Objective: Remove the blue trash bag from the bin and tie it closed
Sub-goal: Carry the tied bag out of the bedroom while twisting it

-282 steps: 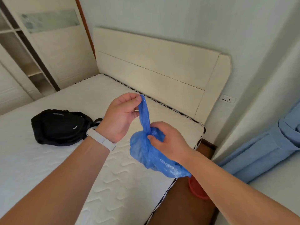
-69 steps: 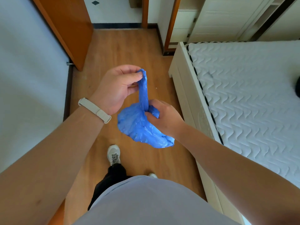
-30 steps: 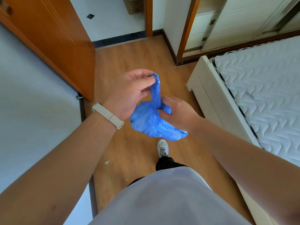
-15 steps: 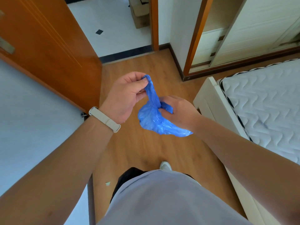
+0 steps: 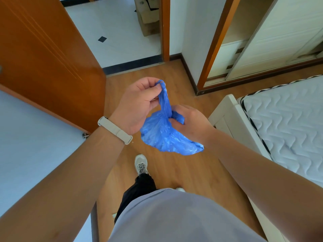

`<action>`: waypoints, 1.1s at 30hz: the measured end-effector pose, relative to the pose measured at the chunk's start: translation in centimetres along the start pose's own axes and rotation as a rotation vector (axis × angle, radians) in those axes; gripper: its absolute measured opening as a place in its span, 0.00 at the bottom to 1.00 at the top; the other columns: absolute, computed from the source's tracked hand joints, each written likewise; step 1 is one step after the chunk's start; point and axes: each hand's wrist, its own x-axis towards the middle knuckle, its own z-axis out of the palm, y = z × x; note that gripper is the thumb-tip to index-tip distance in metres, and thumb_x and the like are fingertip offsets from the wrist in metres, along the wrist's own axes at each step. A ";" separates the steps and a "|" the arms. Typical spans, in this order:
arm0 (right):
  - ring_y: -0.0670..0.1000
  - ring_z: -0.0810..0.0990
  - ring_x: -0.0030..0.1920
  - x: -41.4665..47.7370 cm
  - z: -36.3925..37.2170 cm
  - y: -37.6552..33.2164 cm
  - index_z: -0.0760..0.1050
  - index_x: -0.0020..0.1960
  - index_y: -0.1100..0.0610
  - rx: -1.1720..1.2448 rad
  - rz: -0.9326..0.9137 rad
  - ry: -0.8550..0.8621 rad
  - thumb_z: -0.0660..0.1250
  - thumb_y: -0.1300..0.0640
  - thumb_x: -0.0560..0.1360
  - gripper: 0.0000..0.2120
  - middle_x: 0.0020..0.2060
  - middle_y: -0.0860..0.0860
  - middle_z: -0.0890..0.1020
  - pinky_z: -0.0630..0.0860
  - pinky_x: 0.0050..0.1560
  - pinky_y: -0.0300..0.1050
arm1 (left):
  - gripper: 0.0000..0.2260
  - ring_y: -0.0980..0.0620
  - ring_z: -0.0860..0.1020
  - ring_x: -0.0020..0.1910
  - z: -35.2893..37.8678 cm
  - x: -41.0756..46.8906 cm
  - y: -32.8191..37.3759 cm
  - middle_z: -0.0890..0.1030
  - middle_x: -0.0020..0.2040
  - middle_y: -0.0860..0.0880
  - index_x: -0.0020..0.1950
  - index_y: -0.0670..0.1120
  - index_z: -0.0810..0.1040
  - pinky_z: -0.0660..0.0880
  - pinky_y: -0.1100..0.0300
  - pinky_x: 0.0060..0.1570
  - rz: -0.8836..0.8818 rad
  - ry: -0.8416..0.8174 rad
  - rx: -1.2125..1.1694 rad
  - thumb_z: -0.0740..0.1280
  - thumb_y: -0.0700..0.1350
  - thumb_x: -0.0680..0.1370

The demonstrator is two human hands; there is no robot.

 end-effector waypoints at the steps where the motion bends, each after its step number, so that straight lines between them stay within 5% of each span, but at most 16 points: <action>1: 0.48 0.77 0.49 1.1 0.3 -0.2 0.72 0.61 0.44 -0.008 0.011 -0.002 0.63 0.49 0.76 0.14 0.49 0.44 0.80 0.76 0.50 0.51 | 0.06 0.47 0.75 0.45 -1.0 1.0 0.1 0.76 0.44 0.42 0.47 0.42 0.76 0.77 0.56 0.51 -0.003 -0.014 -0.001 0.60 0.36 0.78; 17: 0.48 0.77 0.48 22.2 4.4 -7.2 0.71 0.62 0.43 -0.121 0.086 -0.015 0.62 0.48 0.77 0.13 0.48 0.41 0.77 0.77 0.49 0.51 | 0.06 0.51 0.77 0.42 -19.0 17.7 6.9 0.77 0.42 0.45 0.46 0.43 0.76 0.77 0.57 0.48 -0.051 -0.122 -0.032 0.60 0.36 0.79; 33: 0.48 0.76 0.47 35.5 3.3 -5.3 0.73 0.61 0.48 -0.057 0.054 0.120 0.64 0.52 0.75 0.14 0.47 0.43 0.77 0.76 0.46 0.49 | 0.06 0.53 0.79 0.40 -21.6 32.0 10.8 0.79 0.41 0.46 0.44 0.44 0.77 0.77 0.59 0.46 -0.032 -0.163 0.057 0.62 0.36 0.77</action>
